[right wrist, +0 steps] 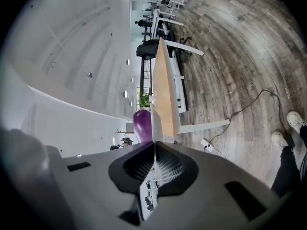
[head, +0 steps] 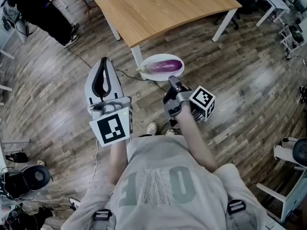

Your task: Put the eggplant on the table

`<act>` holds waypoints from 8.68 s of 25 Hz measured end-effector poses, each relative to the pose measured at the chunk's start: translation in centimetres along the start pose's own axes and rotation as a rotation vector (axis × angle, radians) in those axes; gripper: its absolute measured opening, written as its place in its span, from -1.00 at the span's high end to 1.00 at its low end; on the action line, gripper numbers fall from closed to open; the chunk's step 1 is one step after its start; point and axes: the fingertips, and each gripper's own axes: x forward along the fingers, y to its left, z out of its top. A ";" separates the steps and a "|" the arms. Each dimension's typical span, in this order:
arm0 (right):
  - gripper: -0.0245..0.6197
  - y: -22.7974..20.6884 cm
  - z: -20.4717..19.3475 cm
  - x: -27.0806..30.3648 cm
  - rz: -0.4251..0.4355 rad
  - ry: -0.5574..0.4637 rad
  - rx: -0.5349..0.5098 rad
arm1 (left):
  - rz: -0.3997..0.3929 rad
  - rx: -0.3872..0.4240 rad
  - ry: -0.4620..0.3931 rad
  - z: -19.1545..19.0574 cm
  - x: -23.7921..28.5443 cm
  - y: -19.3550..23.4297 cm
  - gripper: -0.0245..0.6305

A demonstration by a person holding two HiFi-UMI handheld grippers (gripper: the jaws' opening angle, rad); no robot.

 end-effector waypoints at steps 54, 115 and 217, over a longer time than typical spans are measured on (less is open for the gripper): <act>0.84 10.0 14.3 26.3 0.068 -0.047 -0.094 | -0.026 -0.053 0.024 -11.5 32.3 4.0 0.90; 0.84 -4.2 19.3 41.4 -0.150 0.095 0.026 | -0.004 0.049 0.214 -18.5 41.6 -0.8 0.90; 0.87 28.2 15.8 28.5 0.179 -0.422 -1.687 | -0.073 -0.008 -0.001 -11.4 39.4 -2.4 0.90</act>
